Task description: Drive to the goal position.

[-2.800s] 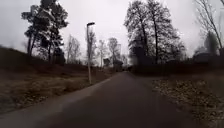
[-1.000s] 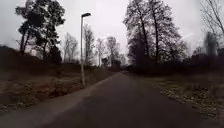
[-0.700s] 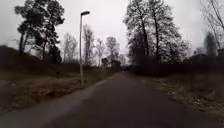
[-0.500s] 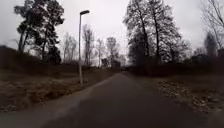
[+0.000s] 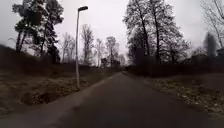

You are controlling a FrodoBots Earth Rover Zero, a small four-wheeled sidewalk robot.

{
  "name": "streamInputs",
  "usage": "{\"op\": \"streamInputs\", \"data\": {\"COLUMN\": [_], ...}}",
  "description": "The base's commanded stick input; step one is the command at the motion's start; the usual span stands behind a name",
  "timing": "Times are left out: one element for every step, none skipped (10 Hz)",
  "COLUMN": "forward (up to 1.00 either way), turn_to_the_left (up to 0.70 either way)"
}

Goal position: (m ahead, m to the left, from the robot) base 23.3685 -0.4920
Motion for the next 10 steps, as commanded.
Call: {"op": "streamInputs", "data": {"forward": [0.7,0.7,0.7,0.7,0.7,0.7,0.7,0.7,0.7,0.7], "turn_to_the_left": [0.0,0.0,0.0,0.0,0.0,0.0,0.0,0.0,0.0,0.0]}}
